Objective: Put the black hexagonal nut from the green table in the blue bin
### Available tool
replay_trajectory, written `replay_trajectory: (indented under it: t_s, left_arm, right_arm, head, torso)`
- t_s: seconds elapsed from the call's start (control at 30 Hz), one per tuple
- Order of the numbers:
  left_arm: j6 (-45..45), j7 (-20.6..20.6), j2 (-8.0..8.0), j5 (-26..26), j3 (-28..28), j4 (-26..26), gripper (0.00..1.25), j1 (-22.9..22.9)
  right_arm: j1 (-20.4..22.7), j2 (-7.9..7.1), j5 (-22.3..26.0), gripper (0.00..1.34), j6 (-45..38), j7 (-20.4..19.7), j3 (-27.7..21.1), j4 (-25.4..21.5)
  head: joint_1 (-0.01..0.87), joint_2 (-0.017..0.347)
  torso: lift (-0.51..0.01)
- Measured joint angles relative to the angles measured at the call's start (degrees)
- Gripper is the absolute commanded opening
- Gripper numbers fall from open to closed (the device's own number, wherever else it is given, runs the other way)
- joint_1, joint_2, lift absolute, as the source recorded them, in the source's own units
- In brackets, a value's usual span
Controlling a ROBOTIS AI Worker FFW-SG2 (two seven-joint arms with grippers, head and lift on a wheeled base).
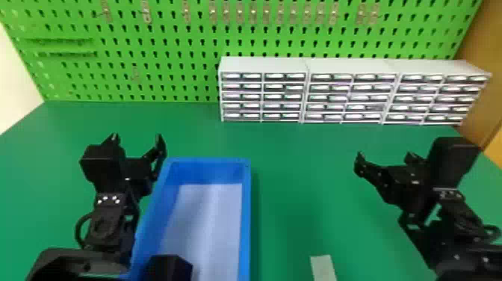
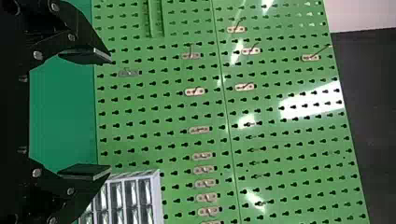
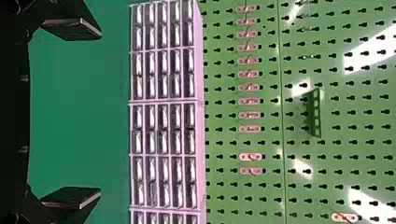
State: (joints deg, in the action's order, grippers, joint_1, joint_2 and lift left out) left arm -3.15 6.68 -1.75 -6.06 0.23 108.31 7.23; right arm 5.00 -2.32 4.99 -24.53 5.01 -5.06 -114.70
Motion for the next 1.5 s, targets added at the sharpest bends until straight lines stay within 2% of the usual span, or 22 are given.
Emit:
replay_trajectory:
  t_s: [1.5]
  left_arm:
    - [-0.89,0.00,-0.01,0.00,1.53,1.29,0.83,1.65]
  right_arm:
    - [0.80,-0.40,0.37,1.22,-2.43,0.00,-0.30,-1.14]
  head:
    - [0.657,0.057]
  torso:
    - [-0.095]
